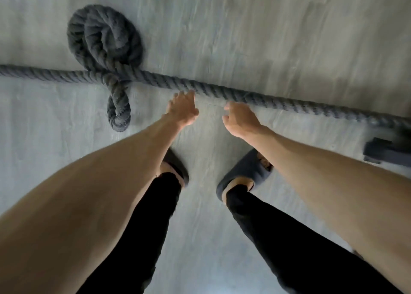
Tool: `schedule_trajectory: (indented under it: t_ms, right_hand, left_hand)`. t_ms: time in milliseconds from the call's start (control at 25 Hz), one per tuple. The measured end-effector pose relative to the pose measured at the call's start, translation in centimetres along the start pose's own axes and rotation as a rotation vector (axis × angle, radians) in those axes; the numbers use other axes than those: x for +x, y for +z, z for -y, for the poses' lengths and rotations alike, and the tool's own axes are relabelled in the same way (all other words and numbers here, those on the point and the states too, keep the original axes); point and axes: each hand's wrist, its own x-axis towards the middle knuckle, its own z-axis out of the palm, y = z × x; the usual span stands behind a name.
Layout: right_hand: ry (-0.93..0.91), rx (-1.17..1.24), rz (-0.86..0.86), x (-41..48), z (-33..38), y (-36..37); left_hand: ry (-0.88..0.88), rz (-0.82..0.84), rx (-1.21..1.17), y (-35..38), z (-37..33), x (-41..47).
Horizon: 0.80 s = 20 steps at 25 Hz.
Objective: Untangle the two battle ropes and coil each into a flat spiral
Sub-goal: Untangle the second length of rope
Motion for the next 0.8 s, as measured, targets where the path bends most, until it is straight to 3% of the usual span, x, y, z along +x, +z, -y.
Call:
schedule_trajectory:
  t_ms: [120,360,440,560,800]
  right_hand:
    - [-0.081,-0.06,-0.127,7.1,2.3,2.6]
    - [-0.144,-0.025,-0.23,15.6,8.3,6.9]
    - [-0.169,-0.027,-0.314,14.1,10.6,7.8]
    - [-0.152,-0.104,-0.366,9.7,13.6,7.1]
    - [-0.143,-0.151,-0.276,0.4,20.6,-3.5]
  left_hand:
    - [0.088,-0.137,0.204,-0.2,5.1,8.0]
    - [0.093,-0.043,0.561,-1.9,14.6,15.9]
    - [0.142,0.005,0.49,-3.7,15.2,14.7]
    - [0.152,0.201,0.16,-8.8,14.0,10.3]
    - [0.325,0.47,-0.151,-18.9,10.5,0.9]
